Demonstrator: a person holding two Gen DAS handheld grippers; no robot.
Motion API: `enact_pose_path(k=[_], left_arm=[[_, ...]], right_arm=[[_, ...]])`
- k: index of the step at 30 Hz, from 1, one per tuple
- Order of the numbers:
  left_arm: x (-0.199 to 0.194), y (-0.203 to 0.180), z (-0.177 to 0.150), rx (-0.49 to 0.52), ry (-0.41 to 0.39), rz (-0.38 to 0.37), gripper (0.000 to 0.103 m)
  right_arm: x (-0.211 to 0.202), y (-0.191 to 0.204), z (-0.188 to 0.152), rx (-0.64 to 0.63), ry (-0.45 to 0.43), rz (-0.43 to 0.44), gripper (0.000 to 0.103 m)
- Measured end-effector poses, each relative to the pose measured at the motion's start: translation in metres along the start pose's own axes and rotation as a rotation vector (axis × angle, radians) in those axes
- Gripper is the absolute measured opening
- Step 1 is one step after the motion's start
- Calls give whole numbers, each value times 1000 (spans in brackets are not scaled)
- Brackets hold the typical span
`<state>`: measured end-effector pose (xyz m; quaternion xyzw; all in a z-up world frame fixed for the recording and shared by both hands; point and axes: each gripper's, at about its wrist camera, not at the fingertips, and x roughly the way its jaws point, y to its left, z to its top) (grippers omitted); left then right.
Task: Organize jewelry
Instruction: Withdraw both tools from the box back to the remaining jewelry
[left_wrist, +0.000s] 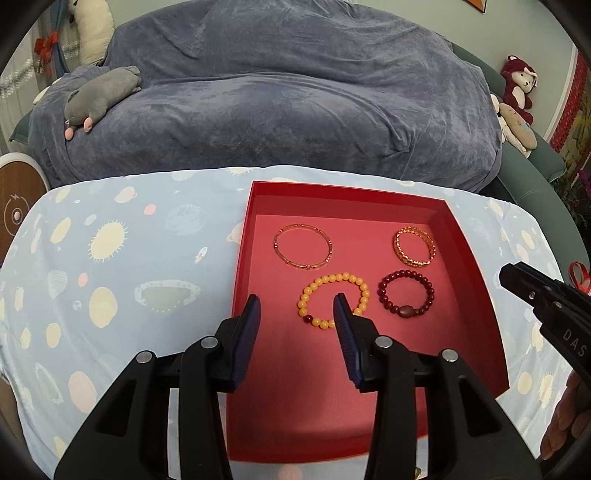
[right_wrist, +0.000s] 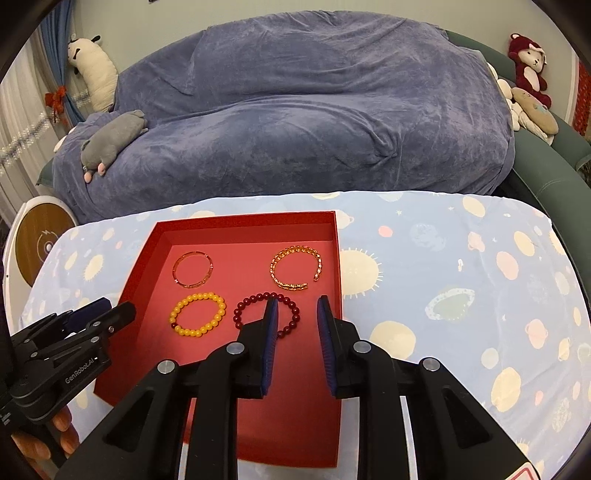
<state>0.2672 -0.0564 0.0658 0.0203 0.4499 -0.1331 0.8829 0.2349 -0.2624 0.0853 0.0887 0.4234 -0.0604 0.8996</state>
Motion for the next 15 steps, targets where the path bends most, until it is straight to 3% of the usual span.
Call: enact_pose_path(k=[6,15], left_arm=[[-41,1,-21,-11,-16,-13,40],[-83,13,-91,-27,9,15,40]], right_arm=[[-43,6,-23,-9,-13,23,22],[-86,8,-90,13,20,38,22]])
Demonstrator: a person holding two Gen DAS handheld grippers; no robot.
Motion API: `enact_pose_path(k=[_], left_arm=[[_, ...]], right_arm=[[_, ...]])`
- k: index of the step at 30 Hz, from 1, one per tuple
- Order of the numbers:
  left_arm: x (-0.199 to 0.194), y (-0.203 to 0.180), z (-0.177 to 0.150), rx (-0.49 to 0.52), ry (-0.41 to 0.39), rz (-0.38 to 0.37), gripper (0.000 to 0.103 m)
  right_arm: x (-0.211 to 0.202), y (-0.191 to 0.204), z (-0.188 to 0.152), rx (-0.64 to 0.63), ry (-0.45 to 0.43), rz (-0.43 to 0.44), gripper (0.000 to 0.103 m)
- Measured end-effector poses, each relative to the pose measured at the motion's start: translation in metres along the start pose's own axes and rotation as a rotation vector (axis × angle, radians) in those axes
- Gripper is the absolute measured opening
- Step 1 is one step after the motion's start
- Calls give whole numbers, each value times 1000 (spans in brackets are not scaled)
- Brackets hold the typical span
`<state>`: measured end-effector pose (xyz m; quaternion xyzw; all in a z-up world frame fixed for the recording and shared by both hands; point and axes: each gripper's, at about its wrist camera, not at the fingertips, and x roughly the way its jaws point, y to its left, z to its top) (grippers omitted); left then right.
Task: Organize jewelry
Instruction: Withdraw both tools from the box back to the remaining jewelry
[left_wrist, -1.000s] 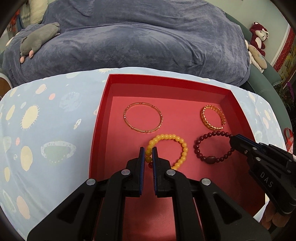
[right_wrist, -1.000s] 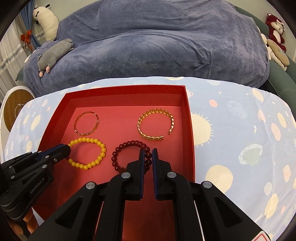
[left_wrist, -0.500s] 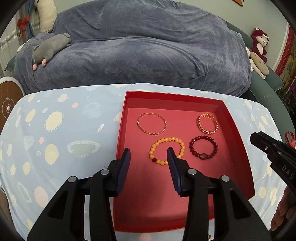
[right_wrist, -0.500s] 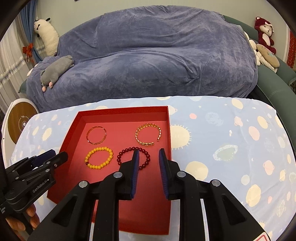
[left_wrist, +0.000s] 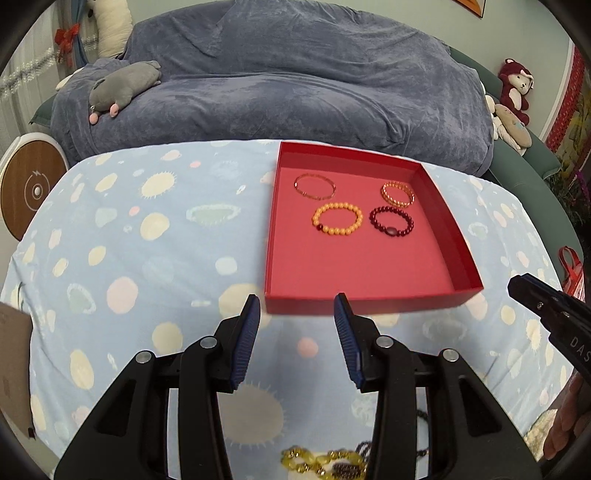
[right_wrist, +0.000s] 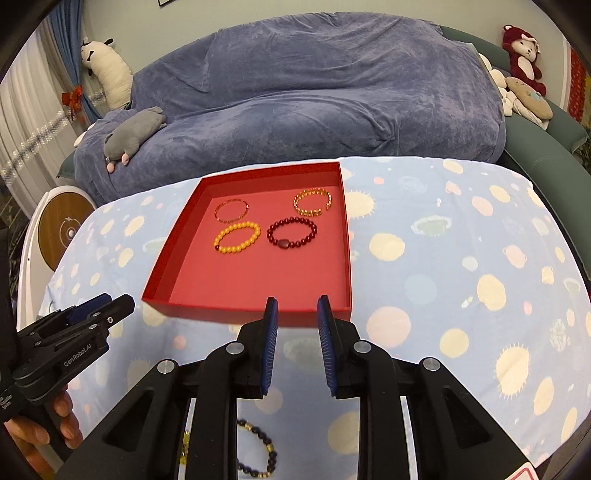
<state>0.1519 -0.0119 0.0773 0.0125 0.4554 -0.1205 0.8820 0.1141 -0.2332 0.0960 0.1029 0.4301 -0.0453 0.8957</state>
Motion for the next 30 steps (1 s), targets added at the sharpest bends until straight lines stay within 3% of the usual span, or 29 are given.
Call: enact_pose_path(k=[9,15,18,30], left_arm=[[-11,16,-80,-55,87,31,40],[-16,13,-117,-55,93,23,40],[-17,10,-126,-54,89,19,47],[-15,9,-138,-66,89,9,47]], right_arm=[[-8,-2,-79,22,95,-5,22],[1,4,-121,18,154,4,22],[6,10,-128,-6,163,6,22],[27,27,-130,-45,184,2,22]])
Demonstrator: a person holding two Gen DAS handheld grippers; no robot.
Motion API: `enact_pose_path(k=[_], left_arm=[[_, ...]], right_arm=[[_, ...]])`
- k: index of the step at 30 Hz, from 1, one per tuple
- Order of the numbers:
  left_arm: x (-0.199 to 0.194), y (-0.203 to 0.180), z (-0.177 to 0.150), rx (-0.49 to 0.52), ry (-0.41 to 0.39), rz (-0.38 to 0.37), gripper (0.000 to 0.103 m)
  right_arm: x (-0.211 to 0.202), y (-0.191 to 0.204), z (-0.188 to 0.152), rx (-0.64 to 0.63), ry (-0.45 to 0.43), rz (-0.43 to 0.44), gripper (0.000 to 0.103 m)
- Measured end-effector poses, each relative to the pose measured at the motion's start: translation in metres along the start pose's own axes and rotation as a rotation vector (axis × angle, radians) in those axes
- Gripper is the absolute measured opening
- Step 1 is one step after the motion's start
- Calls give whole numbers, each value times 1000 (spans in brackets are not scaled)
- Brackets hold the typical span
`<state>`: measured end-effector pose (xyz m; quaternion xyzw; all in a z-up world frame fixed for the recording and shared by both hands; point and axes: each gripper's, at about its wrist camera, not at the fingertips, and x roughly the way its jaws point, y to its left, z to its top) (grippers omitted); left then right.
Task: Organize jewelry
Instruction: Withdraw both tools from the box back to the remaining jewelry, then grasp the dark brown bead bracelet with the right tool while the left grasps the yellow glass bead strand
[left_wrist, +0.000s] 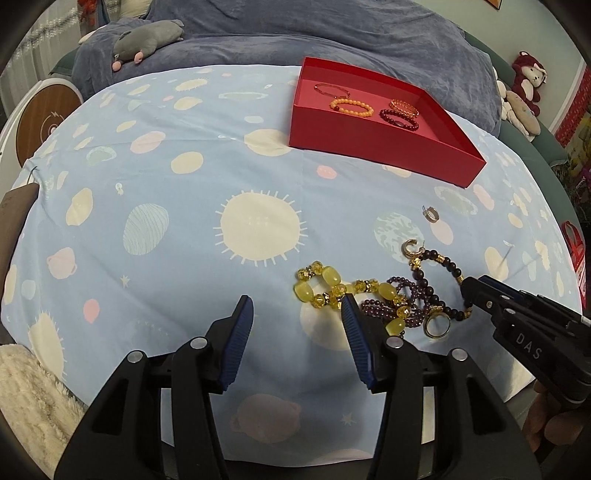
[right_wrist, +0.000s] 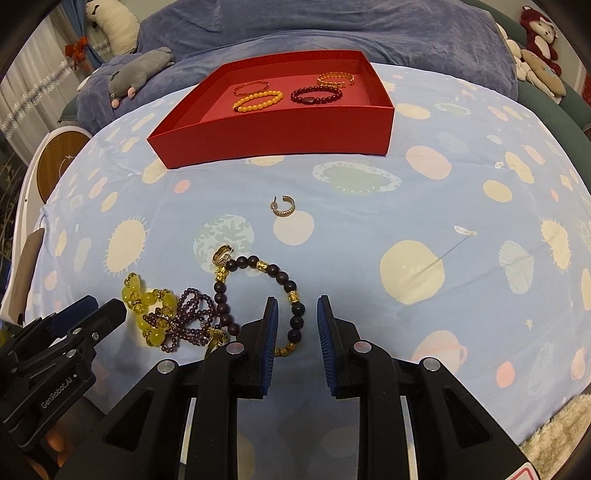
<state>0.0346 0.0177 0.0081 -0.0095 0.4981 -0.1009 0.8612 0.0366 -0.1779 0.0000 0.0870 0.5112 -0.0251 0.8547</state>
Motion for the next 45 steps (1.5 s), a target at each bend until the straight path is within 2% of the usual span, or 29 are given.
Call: enact_pose_path(k=[6,12,26,29,31,36,45], left_arm=[[1,-4,-1,9,4,-8,48],[2,-9,-2,13,12,-15,48],[16,-17,-2,11,21,-7,48],[16,-20,-2,34,11,-1,42],[16,-20,-3,49,5,0,31],[16,-17,-3,54,6,-21,11],[-2,-9,4,25,-28,-56,10]], right_arm=[[6,0,-2,-11,8,-4,22],[5,-6,-5,-16,8,-23,7],[-9,-19,-27,8,21,-28,7],[-9,-18,-27,7,18,-29,7],[-9,-18,-27,5,18,-29,7],[-10,-21,-28,16,23,-19,7],[-21,-25,-32,52,15,17,7]])
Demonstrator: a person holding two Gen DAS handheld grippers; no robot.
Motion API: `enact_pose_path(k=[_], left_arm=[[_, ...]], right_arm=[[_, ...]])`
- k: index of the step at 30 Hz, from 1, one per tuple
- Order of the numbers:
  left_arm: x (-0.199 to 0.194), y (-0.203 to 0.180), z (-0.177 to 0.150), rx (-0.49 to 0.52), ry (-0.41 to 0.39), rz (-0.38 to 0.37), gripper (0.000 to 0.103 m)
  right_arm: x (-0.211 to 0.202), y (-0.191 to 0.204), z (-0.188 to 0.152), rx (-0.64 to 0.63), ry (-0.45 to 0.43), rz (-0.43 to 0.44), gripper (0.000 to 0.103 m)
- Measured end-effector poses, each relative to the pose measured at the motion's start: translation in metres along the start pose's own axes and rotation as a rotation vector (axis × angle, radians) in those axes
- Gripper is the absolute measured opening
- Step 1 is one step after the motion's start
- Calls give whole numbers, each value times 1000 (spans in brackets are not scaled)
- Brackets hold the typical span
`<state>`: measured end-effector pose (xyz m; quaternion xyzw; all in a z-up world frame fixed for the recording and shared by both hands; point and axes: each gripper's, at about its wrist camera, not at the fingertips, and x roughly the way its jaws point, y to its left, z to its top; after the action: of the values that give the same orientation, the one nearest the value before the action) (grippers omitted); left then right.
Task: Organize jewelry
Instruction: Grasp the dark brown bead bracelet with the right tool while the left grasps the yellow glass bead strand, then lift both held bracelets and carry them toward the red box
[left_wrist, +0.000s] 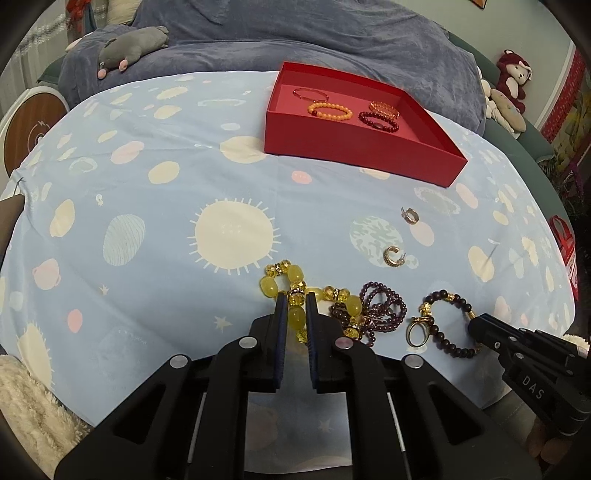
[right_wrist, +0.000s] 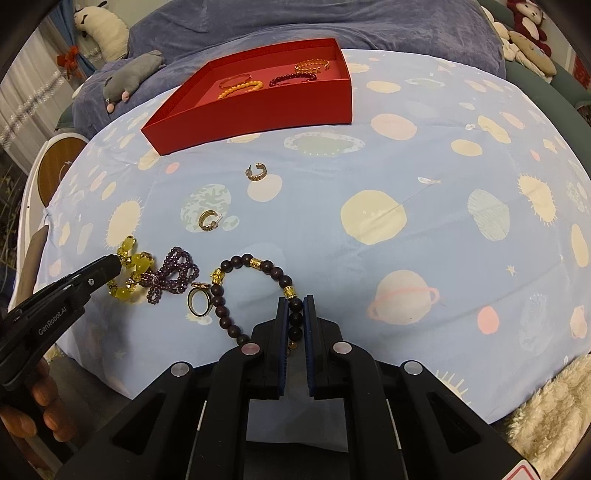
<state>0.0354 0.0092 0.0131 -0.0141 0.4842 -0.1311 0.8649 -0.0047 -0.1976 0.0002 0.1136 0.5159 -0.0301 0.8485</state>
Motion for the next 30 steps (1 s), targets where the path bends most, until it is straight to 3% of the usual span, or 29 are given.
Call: enact_pose_path(k=[30], left_arm=[[-60,6,31,-29,-98,-34,9]], right_arm=[[-68,3,26,33,-165,56,7]])
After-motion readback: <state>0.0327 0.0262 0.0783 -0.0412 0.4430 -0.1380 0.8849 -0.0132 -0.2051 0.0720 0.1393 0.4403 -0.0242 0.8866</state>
